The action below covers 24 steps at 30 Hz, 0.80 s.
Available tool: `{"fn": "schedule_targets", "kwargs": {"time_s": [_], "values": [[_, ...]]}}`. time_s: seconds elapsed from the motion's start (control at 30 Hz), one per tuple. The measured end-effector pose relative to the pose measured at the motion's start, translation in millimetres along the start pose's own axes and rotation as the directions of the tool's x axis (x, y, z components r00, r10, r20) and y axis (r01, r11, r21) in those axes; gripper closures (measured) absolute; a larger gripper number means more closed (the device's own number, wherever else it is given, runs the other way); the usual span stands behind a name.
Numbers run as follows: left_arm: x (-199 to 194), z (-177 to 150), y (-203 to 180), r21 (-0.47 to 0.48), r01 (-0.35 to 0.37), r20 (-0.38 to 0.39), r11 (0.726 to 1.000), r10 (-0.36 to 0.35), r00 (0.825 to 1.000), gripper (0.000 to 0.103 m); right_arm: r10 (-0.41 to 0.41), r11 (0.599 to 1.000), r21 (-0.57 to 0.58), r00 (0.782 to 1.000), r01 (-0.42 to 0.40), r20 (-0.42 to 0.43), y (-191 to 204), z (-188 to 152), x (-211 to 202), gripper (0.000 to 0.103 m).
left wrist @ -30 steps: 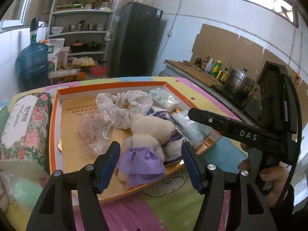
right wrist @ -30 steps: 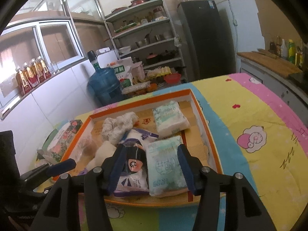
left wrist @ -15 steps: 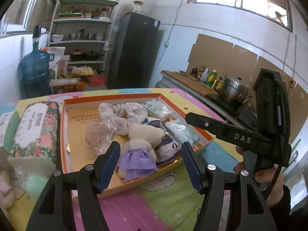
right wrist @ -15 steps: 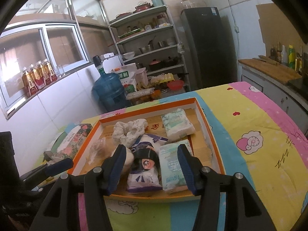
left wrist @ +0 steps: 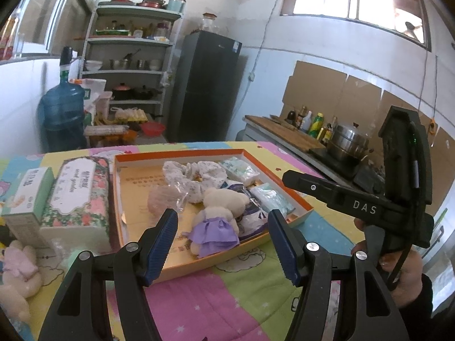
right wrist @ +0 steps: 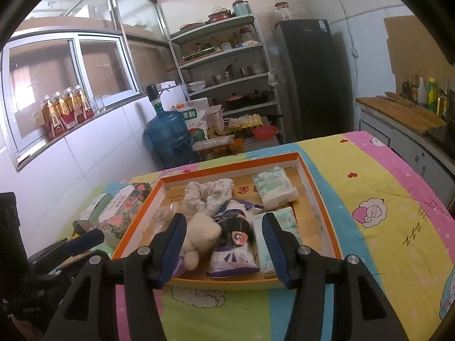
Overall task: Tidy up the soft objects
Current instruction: 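Withdraw both open tools from the box back toward the pile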
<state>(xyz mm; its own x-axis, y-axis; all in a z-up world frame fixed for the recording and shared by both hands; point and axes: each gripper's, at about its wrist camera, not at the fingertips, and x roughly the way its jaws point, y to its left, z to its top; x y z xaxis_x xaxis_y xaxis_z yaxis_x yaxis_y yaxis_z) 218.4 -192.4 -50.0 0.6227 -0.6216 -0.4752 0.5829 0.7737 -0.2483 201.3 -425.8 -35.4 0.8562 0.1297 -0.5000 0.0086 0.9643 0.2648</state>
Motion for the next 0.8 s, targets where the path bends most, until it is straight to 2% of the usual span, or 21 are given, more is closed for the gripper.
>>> {"fn": "schedule_targets", "kwargs": {"time_s": [0.37,0.8], "values": [[-36,-7,17,-0.013,-0.044,0.053,0.999,0.044,0.998,0.036,0.017,0.998,-0.061,1.0,-0.016,0.007,37,-4,-10,0.048],[-75,-19,53,-0.064,-0.118,0.092,0.991,0.124,0.988,0.036,0.075,0.988,-0.134,0.997,-0.076,-0.013,95,-10,0,0.048]]}}
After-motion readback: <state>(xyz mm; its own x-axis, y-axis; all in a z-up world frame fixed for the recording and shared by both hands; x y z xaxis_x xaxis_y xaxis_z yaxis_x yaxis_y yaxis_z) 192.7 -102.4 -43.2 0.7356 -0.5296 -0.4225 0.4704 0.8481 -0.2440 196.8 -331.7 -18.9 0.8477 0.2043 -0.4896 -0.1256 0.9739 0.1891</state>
